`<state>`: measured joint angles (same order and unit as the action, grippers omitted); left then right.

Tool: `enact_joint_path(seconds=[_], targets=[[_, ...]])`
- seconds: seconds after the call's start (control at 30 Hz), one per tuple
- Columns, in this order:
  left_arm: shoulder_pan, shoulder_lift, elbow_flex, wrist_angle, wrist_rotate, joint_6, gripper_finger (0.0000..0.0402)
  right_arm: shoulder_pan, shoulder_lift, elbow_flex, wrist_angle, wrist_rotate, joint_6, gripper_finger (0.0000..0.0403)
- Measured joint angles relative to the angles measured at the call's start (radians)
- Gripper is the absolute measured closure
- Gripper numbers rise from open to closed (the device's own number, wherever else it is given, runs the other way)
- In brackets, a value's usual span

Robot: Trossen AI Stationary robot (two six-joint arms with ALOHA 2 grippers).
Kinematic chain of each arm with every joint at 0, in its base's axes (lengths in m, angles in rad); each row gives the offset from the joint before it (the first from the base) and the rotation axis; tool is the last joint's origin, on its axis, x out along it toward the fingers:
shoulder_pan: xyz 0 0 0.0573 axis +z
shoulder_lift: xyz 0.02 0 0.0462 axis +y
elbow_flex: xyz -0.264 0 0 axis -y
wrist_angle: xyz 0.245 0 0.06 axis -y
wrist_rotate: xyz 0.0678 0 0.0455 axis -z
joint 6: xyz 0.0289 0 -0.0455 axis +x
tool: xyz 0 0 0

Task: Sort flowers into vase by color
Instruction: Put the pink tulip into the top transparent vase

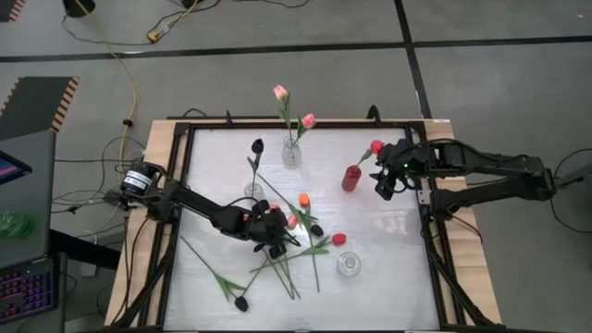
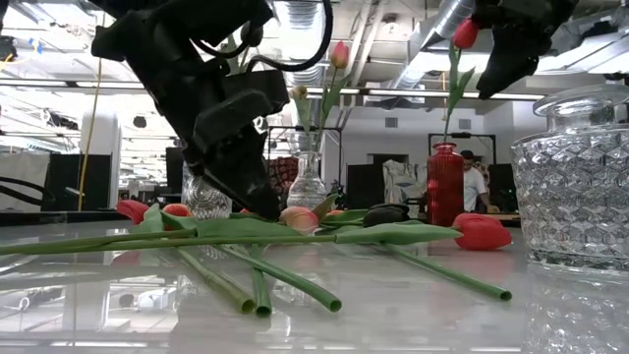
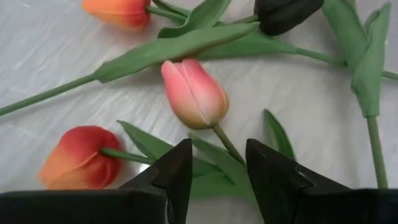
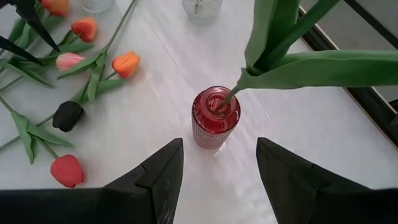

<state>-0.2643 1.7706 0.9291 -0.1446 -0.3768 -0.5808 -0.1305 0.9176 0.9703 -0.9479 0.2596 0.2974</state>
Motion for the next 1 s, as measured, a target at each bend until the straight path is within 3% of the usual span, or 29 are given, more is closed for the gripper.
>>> enact_joint_path(seconds=[1.0], targets=[[0.049,0.05,0.008,0.073,0.057,-0.006,0.0265,0.02,-0.016,0.0,-0.017,0.0,0.0,0.0172]])
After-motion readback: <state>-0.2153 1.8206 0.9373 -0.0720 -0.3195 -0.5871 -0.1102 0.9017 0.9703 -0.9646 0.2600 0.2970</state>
